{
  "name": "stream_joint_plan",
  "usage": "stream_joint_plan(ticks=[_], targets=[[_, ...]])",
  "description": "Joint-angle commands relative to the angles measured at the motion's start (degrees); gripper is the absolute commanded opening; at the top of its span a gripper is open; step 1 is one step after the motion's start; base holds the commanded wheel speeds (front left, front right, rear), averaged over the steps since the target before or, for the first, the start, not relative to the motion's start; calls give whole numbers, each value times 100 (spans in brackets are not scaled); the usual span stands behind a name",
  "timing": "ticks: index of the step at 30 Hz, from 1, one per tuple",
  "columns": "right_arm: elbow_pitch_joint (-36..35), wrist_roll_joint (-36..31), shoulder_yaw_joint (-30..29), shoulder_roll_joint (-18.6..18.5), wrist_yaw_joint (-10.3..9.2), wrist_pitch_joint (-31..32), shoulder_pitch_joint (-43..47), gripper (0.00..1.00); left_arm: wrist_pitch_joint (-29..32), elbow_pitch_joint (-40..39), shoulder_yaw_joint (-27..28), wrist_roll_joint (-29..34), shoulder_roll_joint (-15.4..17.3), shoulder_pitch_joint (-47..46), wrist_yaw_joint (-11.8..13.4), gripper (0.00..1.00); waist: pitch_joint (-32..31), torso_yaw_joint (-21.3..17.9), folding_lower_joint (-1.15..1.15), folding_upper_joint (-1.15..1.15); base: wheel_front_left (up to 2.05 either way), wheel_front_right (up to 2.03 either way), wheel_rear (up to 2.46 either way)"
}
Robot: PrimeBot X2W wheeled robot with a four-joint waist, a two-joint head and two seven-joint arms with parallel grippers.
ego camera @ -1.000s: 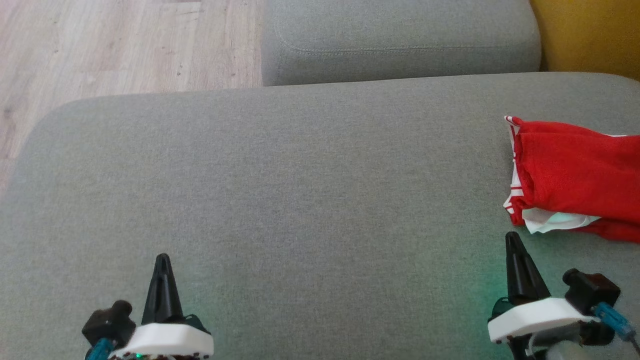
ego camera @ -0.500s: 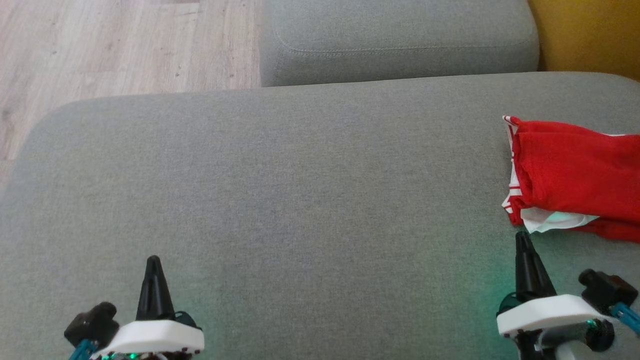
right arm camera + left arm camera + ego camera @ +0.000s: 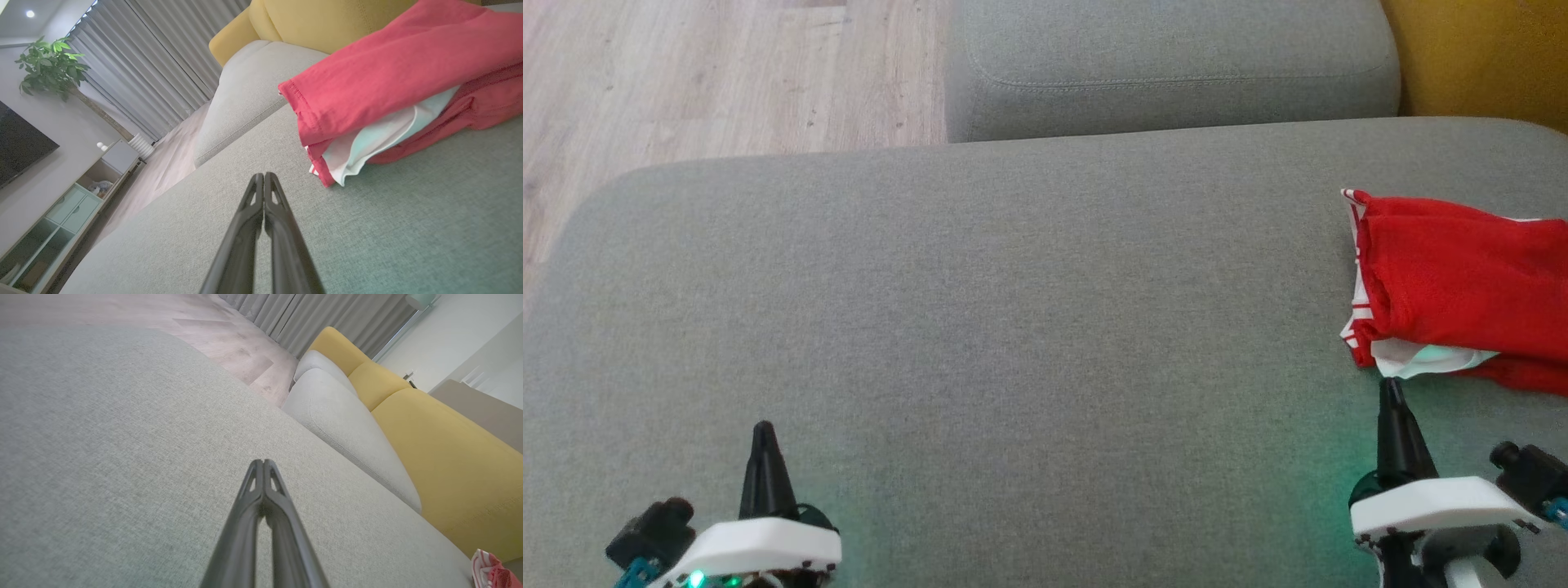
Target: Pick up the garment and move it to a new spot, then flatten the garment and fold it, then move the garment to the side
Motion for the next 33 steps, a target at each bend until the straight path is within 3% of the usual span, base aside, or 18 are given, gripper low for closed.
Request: stream_joint_plan(ticks=[1, 33], targets=[[-219, 148, -1, -59, -2, 31, -320, 0, 31, -202, 136, -119, 15, -317, -22, 0, -1, -1, 0, 0, 0, 0, 0], [-336, 2296, -194, -76, -3, 564, -451, 0, 576, -287, 452, -2044, 27, -444, -246, 0, -17, -50, 0, 0, 0, 0, 0]])
